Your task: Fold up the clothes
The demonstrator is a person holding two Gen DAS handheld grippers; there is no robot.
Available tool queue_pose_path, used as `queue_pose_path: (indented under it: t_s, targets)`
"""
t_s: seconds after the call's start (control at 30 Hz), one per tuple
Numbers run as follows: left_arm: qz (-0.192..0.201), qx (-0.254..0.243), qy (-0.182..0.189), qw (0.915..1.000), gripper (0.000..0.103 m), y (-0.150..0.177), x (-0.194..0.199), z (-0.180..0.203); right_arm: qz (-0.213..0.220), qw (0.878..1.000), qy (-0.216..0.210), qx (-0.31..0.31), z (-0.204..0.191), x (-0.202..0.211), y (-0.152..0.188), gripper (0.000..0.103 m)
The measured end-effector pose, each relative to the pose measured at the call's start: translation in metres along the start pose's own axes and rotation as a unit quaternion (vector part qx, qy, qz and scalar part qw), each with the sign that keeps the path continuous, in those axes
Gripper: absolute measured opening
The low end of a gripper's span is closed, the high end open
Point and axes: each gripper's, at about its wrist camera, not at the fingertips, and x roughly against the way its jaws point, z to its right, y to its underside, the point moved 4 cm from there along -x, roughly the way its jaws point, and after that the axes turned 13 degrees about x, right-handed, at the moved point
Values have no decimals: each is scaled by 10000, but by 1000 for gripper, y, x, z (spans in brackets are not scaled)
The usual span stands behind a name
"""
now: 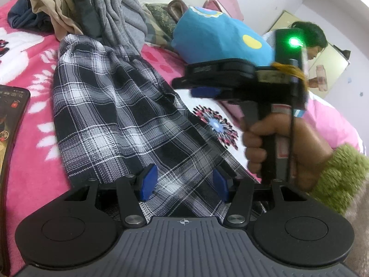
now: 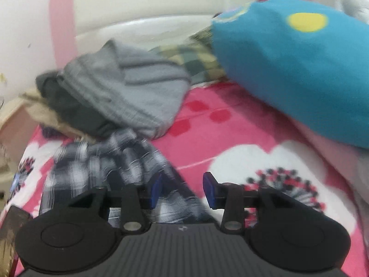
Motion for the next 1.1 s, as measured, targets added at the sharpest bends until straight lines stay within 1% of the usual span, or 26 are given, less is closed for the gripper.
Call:
queue_pose_path:
  t_s: [0.03, 0.1, 0.13, 0.17, 0.3, 0.47, 0.5, 0.53, 0.57, 0.6, 0.63, 0.67, 0.73, 0.77, 0.83, 0.9, 0.97, 1.1]
  targets:
    - [0, 3, 1, 10000, 53, 0, 0, 0, -103, 9999, -64, 75, -3, -6, 0, 41]
    - [0, 10, 4, 10000, 53, -1, 0, 0, -243, 9994, -73, 233, -10, -11, 2, 30]
    - [6, 12, 2, 10000, 53, -1, 0, 0, -312, 9990, -77, 312, -13, -14, 3, 10]
    - [11, 14, -1, 10000, 53, -1, 0, 0, -340, 9987, -57, 371, -16, -15, 3, 3]
    - [31, 41, -4, 10000, 53, -1, 1, -1, -47, 9991, 225, 358, -14, -5, -1, 3]
    - [26, 11, -16, 10000, 53, 1, 4, -2, -133, 9983, 537, 209, -5, -23, 2, 2]
    - [24, 2, -18, 10000, 53, 1, 4, -2, -185, 9978, 615, 175, -3, -28, 3, 2]
    - [24, -7, -19, 10000, 53, 1, 5, -2, -327, 9968, 716, 118, 1, -34, 6, 3]
    - [24, -16, -20, 10000, 53, 1, 5, -2, -419, 9963, 750, -16, 6, -34, 8, 4]
    - [23, -13, -20, 10000, 53, 1, 5, -2, -339, 9964, 728, -263, 14, -26, 8, 4]
    - [22, -8, -20, 10000, 53, 0, 4, -2, -216, 9961, 683, -522, 22, -17, 8, 8]
    - [19, -3, -21, 10000, 53, 1, 5, -2, 4, 9951, 607, -780, 31, -1, 7, 19]
    - [17, 12, -24, 10000, 53, 0, 4, -3, 403, 9911, 573, -1134, 48, 40, 9, 34]
    - [19, 7, -29, 10000, 53, 0, 4, -2, 543, 9892, 568, -1240, 54, 59, 9, 34]
    - [20, 5, -37, 10000, 53, 1, 4, -2, 408, 9922, 606, -1009, 53, 85, 16, 34]
    - [23, 8, -40, 10000, 53, 0, 3, -2, 129, 9953, 568, -773, 47, 100, 28, 34]
    - [30, 1, -45, 10000, 53, 0, 3, -2, -229, 9967, 548, -558, 35, 102, 46, 34]
    - [72, -61, -72, 9999, 53, 2, 3, -1, -563, 9963, 632, -162, 18, 92, 71, 34]
